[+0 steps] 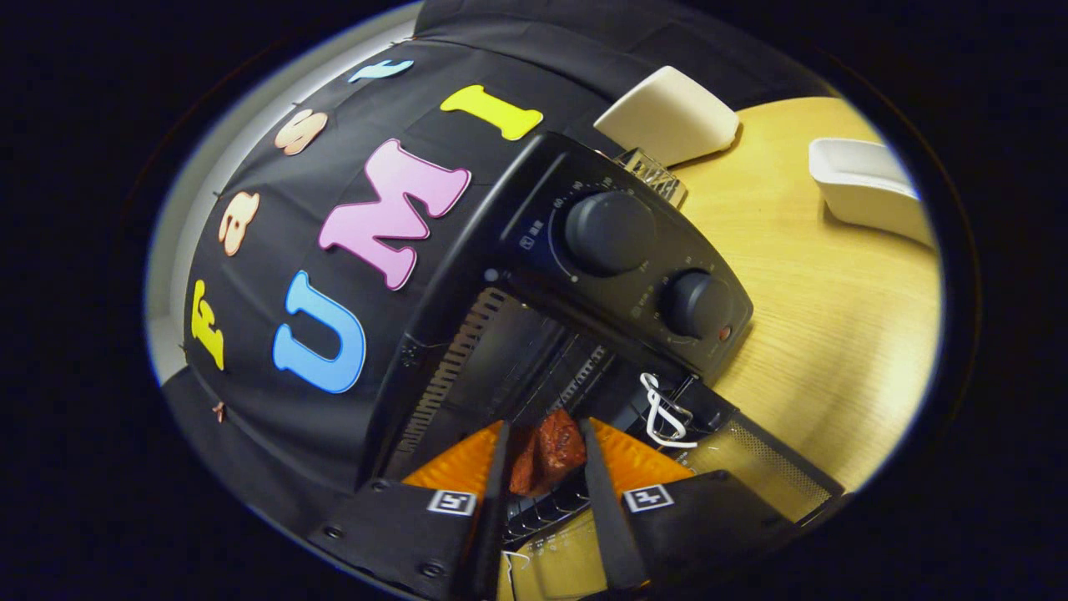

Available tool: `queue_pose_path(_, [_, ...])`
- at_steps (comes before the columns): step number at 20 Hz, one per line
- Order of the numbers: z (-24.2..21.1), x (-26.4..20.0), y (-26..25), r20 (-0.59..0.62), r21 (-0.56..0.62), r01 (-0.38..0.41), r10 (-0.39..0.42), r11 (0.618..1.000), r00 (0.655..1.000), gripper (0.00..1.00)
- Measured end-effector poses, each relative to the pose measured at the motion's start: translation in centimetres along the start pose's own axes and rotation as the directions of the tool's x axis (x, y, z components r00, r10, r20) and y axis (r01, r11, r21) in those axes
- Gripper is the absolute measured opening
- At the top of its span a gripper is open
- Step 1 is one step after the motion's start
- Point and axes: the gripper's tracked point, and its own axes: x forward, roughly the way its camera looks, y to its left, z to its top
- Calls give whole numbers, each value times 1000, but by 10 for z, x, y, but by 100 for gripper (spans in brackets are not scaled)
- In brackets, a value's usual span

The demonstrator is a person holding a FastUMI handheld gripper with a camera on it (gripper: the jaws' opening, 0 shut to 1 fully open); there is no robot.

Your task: Open the toaster oven, put the food inside, and close the toaster oven door.

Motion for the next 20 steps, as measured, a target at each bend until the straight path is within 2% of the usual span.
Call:
queue_pose_path(1, [1,-1,3,1,-50,0,0,999,1000,70])
queue_pose_path(3, [0,-8,8,-1,-155,11,-11,988,1000,88])
queue_pose_path(5, [6,-13,5,14,-239,33,-31,970,999,98])
queue_pose_path(12, [-11,-54,-8,-120,-349,55,-103,936,987,98])
queue_pose_path(14, [-12,-68,-10,-155,-404,53,-126,913,980,98])
queue_pose_path(16, [-11,-82,-8,-179,-485,38,-142,874,974,98])
queue_pose_path(20, [-15,-109,-7,-212,-652,-3,-179,758,961,98])
